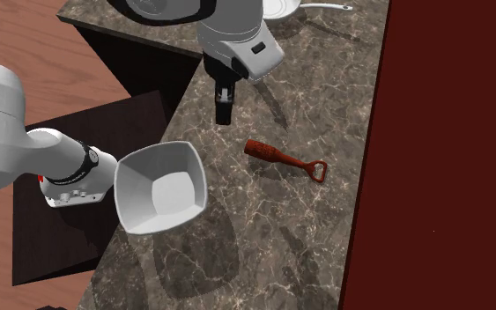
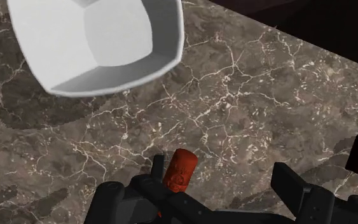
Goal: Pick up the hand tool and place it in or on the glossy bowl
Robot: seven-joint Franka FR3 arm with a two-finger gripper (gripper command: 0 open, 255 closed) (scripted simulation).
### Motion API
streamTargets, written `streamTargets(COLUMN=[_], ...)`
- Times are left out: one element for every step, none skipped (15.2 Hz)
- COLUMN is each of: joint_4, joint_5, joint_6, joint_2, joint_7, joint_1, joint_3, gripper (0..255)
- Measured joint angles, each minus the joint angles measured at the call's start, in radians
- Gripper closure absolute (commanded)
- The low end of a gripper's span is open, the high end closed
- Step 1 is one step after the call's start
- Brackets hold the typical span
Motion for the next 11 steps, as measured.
streamTargets(joint_4=[0.015, 0.034, 0.055, 0.068, 0.089, 0.111, 0.133, 0.154, 0.17, 0.199, 0.239], joint_5=[0.001, 0.002, 0.005, 0.008, 0.01, 0.014, 0.018, 0.021, 0.025, 0.03, 0.037], joint_6=[0.019, 0.037, 0.056, 0.077, 0.092, 0.104, 0.116, 0.126, 0.141, 0.152, 0.155], joint_2=[0.036, 0.076, 0.119, 0.157, 0.195, 0.233, 0.269, 0.304, 0.337, 0.381, 0.428], joint_7=[0.001, 0.001, 0.003, 0.006, 0.006, 0.008, 0.01, 0.011, 0.012, 0.014, 0.015], joint_1=[-0.004, -0.009, -0.011, -0.014, -0.019, -0.022, -0.025, -0.029, -0.033, -0.037, -0.042], joint_3=[-0.005, -0.011, -0.015, -0.018, -0.024, -0.027, -0.03, -0.034, -0.038, -0.04, -0.043], gripper=[0, 0, 0, 0, 0, 0, 0, 0, 0, 0, 0])
